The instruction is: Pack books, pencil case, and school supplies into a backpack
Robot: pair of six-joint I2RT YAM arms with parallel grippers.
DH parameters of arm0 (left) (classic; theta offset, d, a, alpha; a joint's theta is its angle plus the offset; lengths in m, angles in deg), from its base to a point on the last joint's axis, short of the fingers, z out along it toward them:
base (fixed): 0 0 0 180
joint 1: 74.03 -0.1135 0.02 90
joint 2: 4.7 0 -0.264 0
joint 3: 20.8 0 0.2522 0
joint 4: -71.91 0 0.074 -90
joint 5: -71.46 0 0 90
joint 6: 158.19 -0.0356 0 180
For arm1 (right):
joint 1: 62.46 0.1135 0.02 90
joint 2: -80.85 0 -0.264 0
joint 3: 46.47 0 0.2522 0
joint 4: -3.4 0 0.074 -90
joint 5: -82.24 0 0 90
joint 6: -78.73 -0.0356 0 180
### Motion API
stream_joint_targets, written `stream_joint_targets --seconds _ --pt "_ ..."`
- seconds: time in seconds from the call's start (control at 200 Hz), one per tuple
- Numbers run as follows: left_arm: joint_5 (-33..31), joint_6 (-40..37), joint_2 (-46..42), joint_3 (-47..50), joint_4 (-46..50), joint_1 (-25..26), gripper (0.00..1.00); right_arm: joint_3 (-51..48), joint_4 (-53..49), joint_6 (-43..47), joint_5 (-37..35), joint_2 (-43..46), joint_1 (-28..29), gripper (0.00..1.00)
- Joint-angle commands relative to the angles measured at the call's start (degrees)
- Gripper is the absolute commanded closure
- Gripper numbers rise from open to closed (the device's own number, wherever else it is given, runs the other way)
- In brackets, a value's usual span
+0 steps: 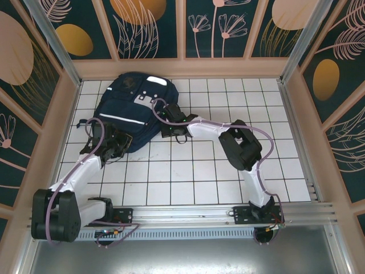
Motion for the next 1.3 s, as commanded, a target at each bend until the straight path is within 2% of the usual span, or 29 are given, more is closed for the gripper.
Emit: stream_joint_targets --seconds 0.0,0.23,0.34,0.48,0.665,0.795,0.841,0.896,0.941,0.976,1.071,1.166,1.296 --pt "-4.38 -1.96 -2.64 1.90 4.47 -0.88 1.00 0.57 -0.59 1.38 -7.76 3.48 -7.49 1.00" --pt "0.57 0.37 -3.24 2.15 1.36 -0.49 1.00 4.17 -1.44 3.17 -5.83 2.61 -8.28 1.00" --pt "2.47 3.67 -3.66 2.70 -3.04 1.48 1.00 2.68 -0.13 2.36 -5.62 5.05 -8.13 0.65" --pt "1.47 7.01 -1.97 0.55 -5.99 5.95 1.00 0.21 0.24 1.82 -8.27 9.34 -8.52 0.46" --pt "-0.39 8.95 4.95 -4.87 -10.01 14.08 1.00 -5.95 1.35 1.23 -15.75 17.28 -10.00 0.39" --pt "-0.68 6.47 10.92 -10.76 -9.12 18.74 1.00 -11.27 3.21 -0.07 -19.22 24.12 -11.70 0.33" --pt "-0.93 4.74 12.12 -12.72 -7.51 19.52 0.86 -12.71 3.63 -0.47 -20.22 26.37 -12.16 0.25" --pt "-1.47 2.41 12.81 -14.56 -5.46 19.90 0.54 -14.38 4.01 -0.75 -20.23 28.93 -13.24 0.14" --pt "-2.53 0.54 12.71 -15.83 -2.80 19.96 0.35 -15.42 3.81 -1.61 -20.14 30.76 -13.50 0.06" --pt "-4.19 -1.77 12.24 -16.93 -0.29 19.95 0.25 -16.45 3.80 -2.11 -19.75 32.13 -15.15 0.01" --pt "-11.40 -8.49 10.02 -20.82 9.09 20.02 0.03 -20.13 5.18 -3.36 -16.61 36.19 -18.40 0.01" --pt "-21.84 -15.70 7.08 -25.00 18.53 19.96 0.01 -27.01 11.16 -2.20 -12.34 41.67 -21.40 0.01" --pt "-41.59 -23.57 3.16 -27.46 26.59 19.86 0.01 -39.38 25.21 4.56 -16.61 51.10 -22.06 0.01"
